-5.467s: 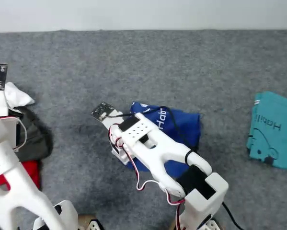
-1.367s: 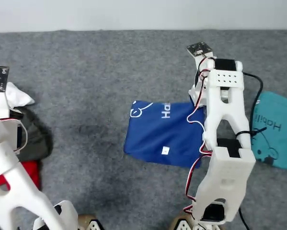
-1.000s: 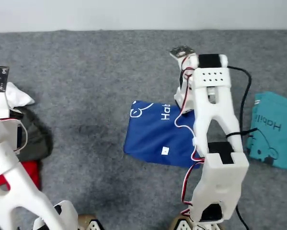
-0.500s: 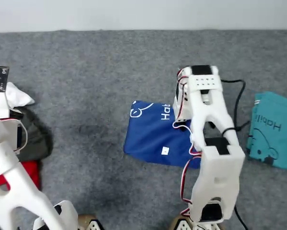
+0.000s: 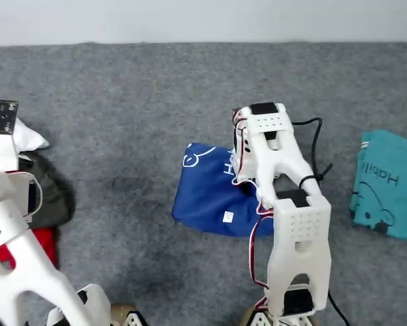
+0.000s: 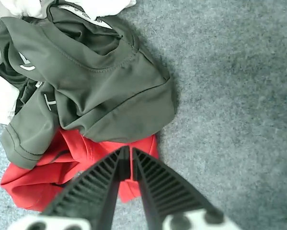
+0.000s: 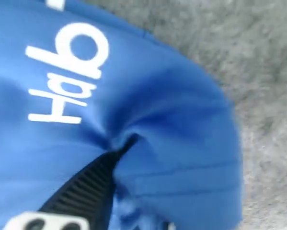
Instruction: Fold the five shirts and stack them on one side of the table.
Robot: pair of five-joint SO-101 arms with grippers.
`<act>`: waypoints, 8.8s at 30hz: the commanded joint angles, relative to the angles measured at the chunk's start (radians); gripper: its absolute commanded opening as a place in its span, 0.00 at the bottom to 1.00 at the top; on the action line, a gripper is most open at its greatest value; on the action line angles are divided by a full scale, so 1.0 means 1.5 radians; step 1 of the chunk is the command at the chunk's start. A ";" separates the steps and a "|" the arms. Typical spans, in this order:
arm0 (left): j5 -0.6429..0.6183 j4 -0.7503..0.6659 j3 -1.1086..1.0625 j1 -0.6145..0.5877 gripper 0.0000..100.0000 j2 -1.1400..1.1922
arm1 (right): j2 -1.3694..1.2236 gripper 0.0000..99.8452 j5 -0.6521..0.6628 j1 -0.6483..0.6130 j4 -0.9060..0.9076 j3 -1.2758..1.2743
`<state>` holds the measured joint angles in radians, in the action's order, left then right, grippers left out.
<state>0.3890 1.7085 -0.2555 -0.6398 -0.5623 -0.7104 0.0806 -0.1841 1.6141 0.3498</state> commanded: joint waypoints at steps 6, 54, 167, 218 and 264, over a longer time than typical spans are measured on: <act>0.005 0.000 0.007 -0.004 0.01 -0.023 | 0.086 0.01 0.313 0.074 -0.011 -0.006; 0.004 0.004 0.008 -0.004 0.01 -0.024 | 0.227 0.30 -0.320 -0.006 0.122 0.243; 0.004 0.005 0.006 -0.003 0.01 -0.024 | 0.482 0.27 0.444 0.662 -0.277 -0.121; 0.135 0.006 -0.115 -0.113 0.23 -0.018 | 0.716 0.01 0.263 0.467 0.120 -0.397; 0.206 -0.426 -0.346 -0.225 0.01 -0.024 | 0.947 0.01 0.262 0.467 0.120 -0.551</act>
<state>0.7741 0.9782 -0.9935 -0.9605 -0.5746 0.6628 0.4795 0.5247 1.7538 -0.4849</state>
